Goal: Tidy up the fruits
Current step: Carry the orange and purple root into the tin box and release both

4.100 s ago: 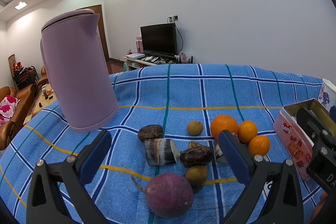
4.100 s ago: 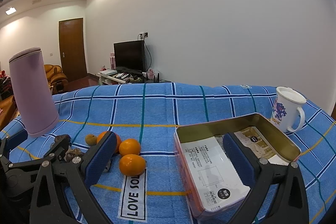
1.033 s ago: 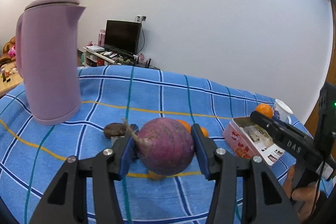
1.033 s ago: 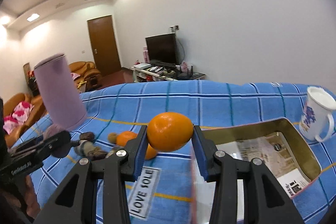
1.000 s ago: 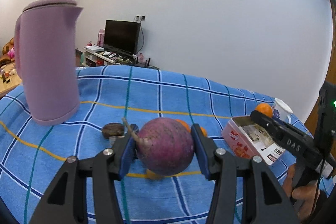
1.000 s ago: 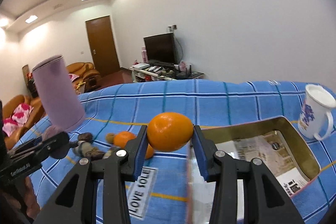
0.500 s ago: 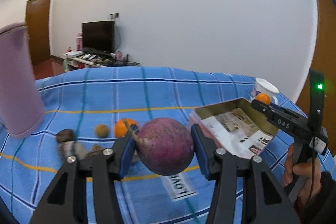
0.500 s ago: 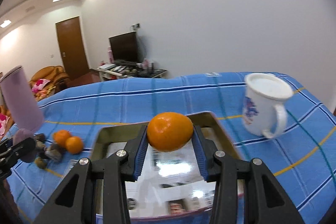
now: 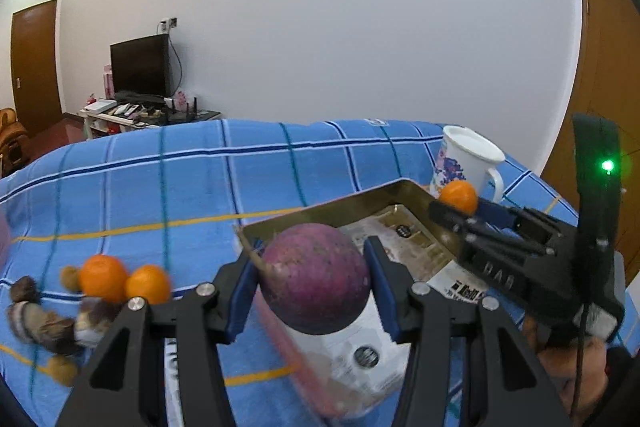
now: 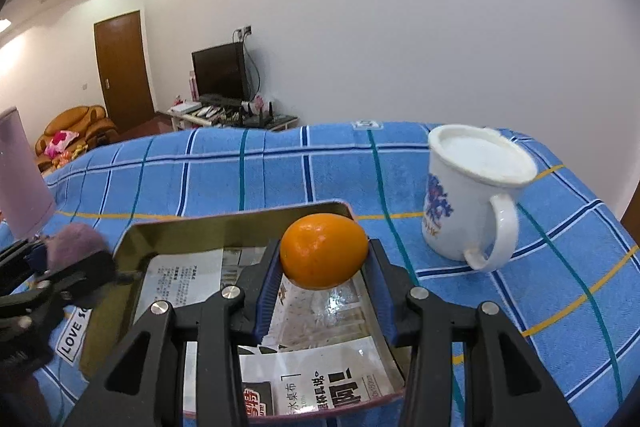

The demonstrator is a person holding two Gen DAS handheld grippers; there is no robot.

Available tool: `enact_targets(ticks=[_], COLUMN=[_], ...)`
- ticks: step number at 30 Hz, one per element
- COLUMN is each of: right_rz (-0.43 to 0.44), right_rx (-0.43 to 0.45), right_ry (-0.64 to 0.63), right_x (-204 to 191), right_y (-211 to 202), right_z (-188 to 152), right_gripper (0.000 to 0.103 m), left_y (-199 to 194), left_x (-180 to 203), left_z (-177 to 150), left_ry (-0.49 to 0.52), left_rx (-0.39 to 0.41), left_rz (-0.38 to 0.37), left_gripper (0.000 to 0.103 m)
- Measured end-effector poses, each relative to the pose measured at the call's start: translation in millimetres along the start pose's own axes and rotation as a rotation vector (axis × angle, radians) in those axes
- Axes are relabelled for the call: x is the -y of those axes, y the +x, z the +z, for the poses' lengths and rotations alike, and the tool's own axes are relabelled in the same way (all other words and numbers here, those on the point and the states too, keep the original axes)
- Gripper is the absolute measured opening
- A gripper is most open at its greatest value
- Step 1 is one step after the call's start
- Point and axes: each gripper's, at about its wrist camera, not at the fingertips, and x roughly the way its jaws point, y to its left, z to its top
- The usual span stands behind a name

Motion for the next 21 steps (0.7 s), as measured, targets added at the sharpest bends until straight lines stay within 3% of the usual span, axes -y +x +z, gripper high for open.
enact_targets(ticks=[12,21], right_rz=[0.046,0.042], right_rx=[-0.129,-0.136], right_ry=[0.015,0.017], right_x=[1.2,0.0], right_y=[30.0,30.9], right_z=[-4.3,-4.9], right_gripper=[0.044,0.044], left_y=[39.6,42.3], left_x=[15.9,22.4], left_z=[-6.1,-8.6], left_ry=[0.002,0.038], left_rx=[-0.109,-0.104], left_rz=[0.014,0.058], left_gripper=[0.054,0.054])
